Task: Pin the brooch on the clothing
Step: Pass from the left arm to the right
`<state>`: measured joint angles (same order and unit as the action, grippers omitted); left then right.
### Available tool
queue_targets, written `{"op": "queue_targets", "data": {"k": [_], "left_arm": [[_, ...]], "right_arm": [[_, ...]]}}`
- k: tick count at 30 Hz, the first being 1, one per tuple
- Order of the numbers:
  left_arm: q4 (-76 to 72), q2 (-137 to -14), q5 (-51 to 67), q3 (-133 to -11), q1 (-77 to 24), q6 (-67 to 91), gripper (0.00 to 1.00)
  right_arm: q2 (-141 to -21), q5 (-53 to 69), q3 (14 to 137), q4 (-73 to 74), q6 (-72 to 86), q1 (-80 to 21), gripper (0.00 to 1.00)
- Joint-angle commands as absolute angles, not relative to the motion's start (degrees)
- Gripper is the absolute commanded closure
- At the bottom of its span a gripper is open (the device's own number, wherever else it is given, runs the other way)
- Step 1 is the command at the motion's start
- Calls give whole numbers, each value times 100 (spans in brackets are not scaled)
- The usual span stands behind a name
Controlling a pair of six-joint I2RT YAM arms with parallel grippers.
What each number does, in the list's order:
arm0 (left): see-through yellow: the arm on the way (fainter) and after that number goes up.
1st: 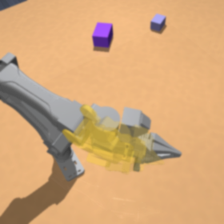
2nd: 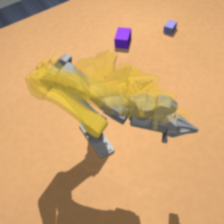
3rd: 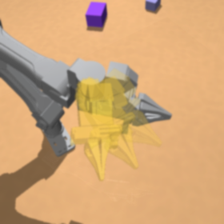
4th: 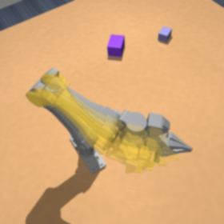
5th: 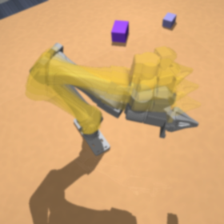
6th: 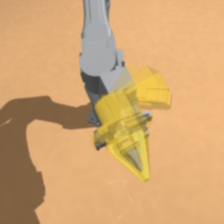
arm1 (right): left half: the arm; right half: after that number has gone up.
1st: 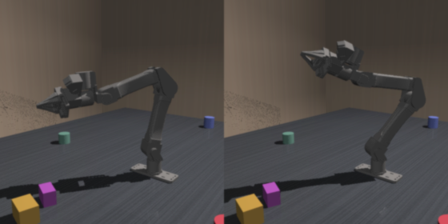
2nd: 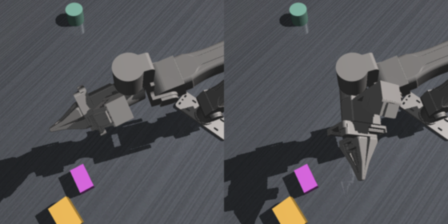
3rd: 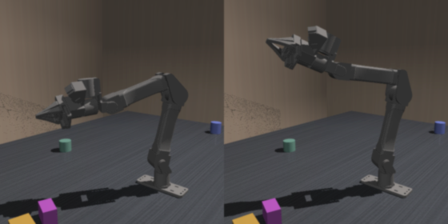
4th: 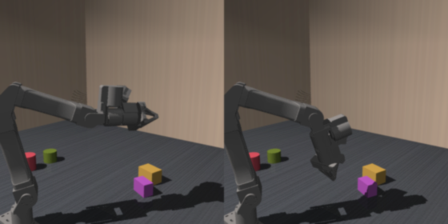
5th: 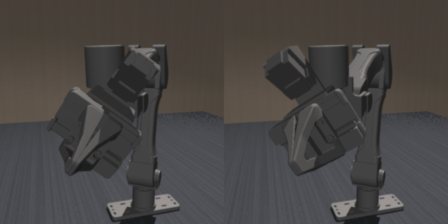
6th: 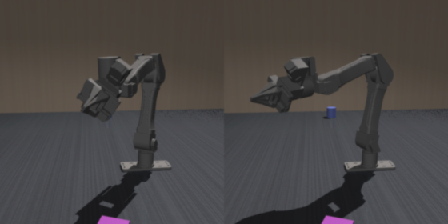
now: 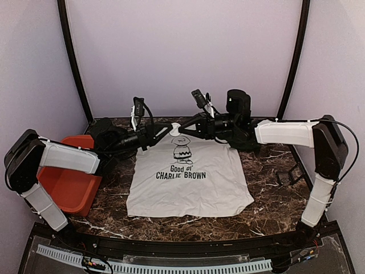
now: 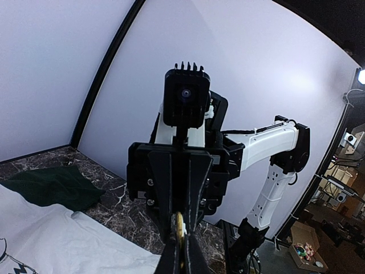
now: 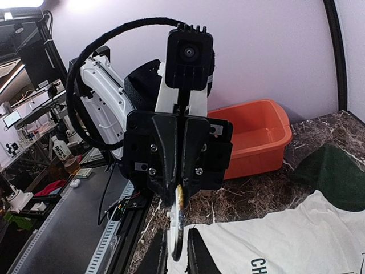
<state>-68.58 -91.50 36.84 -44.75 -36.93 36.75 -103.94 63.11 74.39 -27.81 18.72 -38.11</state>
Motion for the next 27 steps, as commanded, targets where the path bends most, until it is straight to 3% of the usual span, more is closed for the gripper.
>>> {"op": "queue_targets", "data": {"k": [1,8,13,15,20,27], "left_arm": [[-7037,-9104,3726,-4526,-3718,3680,99],[-7055,-9125,3791,-4543,-3718,3691,99],[-7070,-9117,3779,-4532,-3718,3698,99],[-7035,-9086,3719,-4516,-3718,3683,92],[-6825,-8945,3509,-4450,-3696,3598,61],[-6757,-9053,3521,-4496,-3691,3686,56]], "right_arm": [[-10450,6385,7633,-2710,1798,-3876,89],[-10462,6406,7685,-2690,1817,-3885,100],[-10463,6510,7715,-2602,1784,-3885,100],[-10427,6461,7679,-2528,1704,-3885,100],[-10178,5876,7539,-2172,1279,-3882,100],[-9735,4780,7226,-2049,792,-3892,100]]}}
